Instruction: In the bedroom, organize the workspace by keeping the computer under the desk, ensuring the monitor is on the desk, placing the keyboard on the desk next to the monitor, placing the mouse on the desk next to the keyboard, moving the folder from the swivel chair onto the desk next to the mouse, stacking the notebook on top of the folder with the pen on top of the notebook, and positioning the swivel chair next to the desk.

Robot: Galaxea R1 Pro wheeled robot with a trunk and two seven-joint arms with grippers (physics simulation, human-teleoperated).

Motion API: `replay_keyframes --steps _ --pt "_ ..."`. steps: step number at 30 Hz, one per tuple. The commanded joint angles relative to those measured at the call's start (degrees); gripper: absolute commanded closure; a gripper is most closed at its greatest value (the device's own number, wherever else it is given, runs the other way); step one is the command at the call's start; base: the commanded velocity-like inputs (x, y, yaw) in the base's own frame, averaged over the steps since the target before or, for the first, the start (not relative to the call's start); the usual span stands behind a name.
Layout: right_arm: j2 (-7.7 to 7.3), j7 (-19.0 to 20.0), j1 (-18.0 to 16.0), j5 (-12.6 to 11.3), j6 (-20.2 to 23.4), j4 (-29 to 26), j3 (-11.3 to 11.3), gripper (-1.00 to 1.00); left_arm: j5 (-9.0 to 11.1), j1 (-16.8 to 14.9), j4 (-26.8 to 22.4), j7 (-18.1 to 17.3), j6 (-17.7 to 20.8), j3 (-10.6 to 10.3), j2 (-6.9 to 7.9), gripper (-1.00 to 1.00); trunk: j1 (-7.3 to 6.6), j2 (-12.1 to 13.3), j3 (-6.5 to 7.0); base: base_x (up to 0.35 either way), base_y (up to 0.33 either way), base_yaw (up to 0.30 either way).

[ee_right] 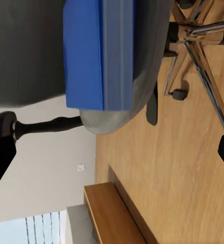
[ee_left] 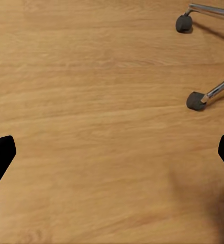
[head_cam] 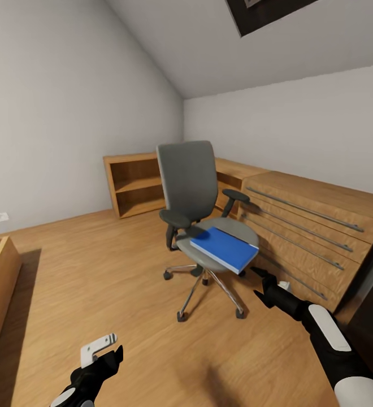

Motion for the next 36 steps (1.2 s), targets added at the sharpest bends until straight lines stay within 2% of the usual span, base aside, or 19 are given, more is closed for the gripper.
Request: replay_keyframes --steps 1,18,36 --pt "0.02 -0.2 0.0 -0.3 0.3 0.0 -0.1 -1.0 0.6 0.0 -0.1 0.5 0.1 -0.1 0.01 -1.0 0.0 0.0 -0.05 0.091 0.0 0.0" --pt "0.11 -0.2 0.0 -0.3 0.2 1.6 -0.2 -1.0 0.7 0.0 -0.1 0.4 0.3 -0.1 0.02 -1.0 0.0 0.0 -0.05 0.037 0.0 0.0" --pt "0.24 -0.1 0.0 -0.2 -0.2 3.6 0.0 -1.0 0.7 0.0 -0.1 0.4 0.2 0.0 0.09 -1.0 0.0 0.0 -0.05 0.099 0.037 0.0"
